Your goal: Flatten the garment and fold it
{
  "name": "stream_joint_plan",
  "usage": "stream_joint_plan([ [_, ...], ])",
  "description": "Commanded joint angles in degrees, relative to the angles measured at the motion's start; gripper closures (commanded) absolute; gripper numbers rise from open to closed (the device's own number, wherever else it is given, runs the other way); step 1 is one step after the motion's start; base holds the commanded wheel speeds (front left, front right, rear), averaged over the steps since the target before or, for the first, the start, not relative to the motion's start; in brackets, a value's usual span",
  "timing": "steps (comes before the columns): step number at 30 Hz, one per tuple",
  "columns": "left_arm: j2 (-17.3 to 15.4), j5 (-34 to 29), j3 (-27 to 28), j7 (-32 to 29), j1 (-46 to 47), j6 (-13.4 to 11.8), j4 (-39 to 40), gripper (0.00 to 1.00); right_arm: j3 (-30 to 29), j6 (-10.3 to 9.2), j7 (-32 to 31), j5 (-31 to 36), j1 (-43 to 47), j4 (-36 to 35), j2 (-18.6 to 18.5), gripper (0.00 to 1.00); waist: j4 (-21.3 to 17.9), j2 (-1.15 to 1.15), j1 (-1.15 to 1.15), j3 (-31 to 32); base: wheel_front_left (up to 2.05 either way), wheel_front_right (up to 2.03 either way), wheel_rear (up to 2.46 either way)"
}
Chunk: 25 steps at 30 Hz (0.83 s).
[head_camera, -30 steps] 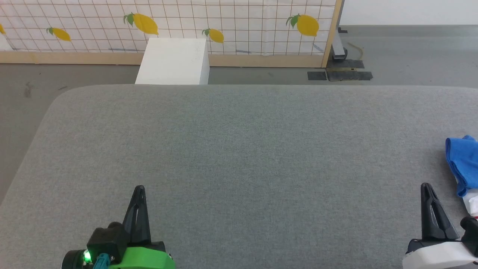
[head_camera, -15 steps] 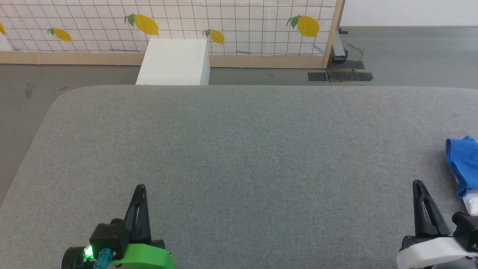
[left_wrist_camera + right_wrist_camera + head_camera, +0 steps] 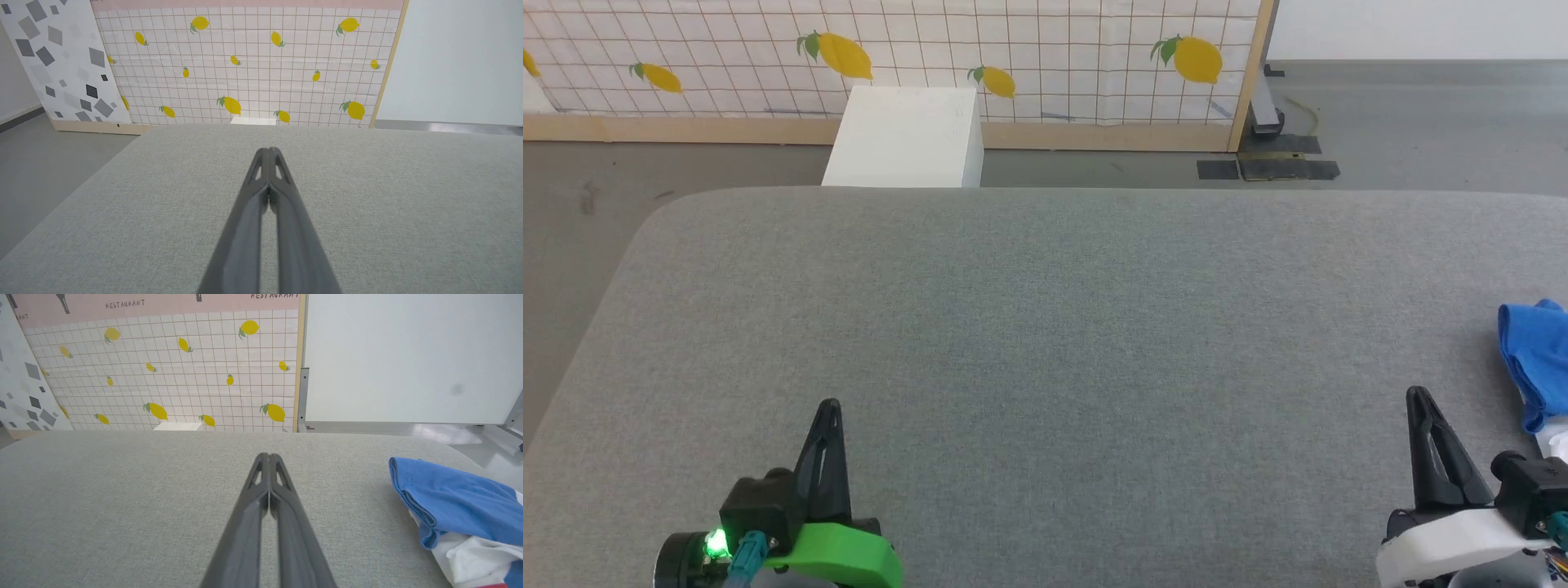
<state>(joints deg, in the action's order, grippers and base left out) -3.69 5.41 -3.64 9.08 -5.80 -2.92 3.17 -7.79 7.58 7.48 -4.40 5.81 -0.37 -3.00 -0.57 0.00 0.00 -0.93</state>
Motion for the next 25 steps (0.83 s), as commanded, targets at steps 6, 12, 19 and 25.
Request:
stream_joint_plan([
  [6,0.28,-0.98,0.58,-1.09,1.52,0.57,-0.4,1.0,0.87,-0.04,-0.9,0.7,-1.51,0.14,0.06,1.0,0.05,0.0,0.0,0.08,0.0,0.0,0.0],
  [12,0.33,-1.36,0.84,-1.78,1.89,0.77,-0.64,1.0,1.48,-0.04,-1.47,1.02,-1.89,0.16,0.06,1.0,0.1,0.0,0.0,0.16,0.0,0.0,0.0],
  [19,0.38,-1.82,1.16,-2.61,2.33,1.01,-0.92,1.0,2.19,-0.05,-2.15,1.41,-2.33,0.18,0.07,1.0,0.15,0.0,0.0,0.24,0.0,0.0,0.0],
  [25,0.42,-2.19,1.42,-3.27,2.69,1.21,-1.16,1.0,2.77,-0.05,-2.7,1.71,-2.69,0.2,0.08,1.0,0.19,0.0,0.0,0.31,0.0,0.0,0.0],
])
